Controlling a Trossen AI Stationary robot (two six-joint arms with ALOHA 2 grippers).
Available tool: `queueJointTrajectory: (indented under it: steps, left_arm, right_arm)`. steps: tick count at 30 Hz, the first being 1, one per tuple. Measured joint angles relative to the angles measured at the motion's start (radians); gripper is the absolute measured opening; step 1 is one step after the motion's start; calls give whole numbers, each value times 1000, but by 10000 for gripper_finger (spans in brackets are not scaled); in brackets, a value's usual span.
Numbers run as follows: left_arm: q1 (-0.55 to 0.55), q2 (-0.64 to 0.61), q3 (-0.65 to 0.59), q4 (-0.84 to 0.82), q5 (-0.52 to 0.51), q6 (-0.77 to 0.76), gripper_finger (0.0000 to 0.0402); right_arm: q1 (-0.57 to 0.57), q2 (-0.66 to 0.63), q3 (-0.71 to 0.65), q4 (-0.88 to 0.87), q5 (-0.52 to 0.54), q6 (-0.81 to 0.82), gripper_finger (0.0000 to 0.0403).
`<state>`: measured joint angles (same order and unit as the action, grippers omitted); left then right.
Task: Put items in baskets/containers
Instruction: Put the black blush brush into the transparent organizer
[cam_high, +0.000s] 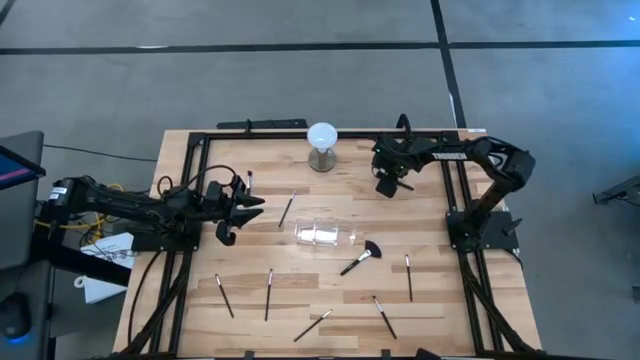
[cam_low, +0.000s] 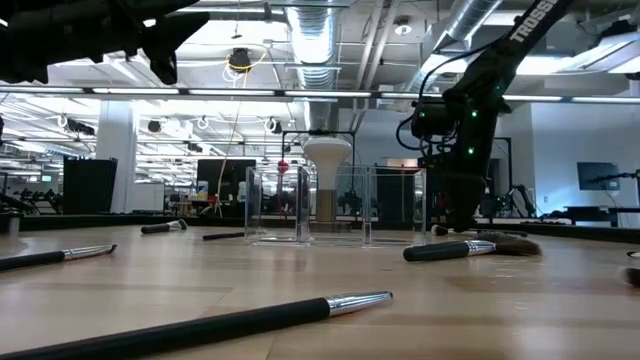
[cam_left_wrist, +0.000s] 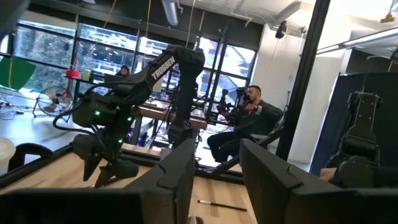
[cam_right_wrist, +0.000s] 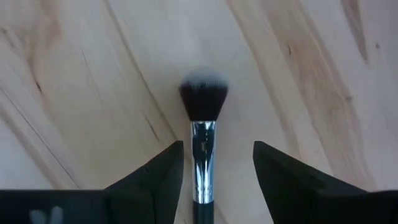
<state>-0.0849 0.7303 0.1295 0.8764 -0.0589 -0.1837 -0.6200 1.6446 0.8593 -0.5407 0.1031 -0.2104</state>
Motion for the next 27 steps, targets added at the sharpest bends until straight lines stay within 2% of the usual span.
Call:
queueJointTrajectory:
  steps: [14,18,24,27]
  left_arm:
    - [0,0,0,-3,0,-11,118]
    - [0,0,0,-5,0,-16,116]
    - [0,0,0,-5,0,-16,116]
    - [0,0,0,-8,0,-30,115]
  right_arm:
    - [-1,82,8,-20,18,4,112]
    - [18,47,0,-13,35,20,89]
    - [49,-7,-4,-55,35,64,22]
    - [91,-39,-4,-83,32,98,7]
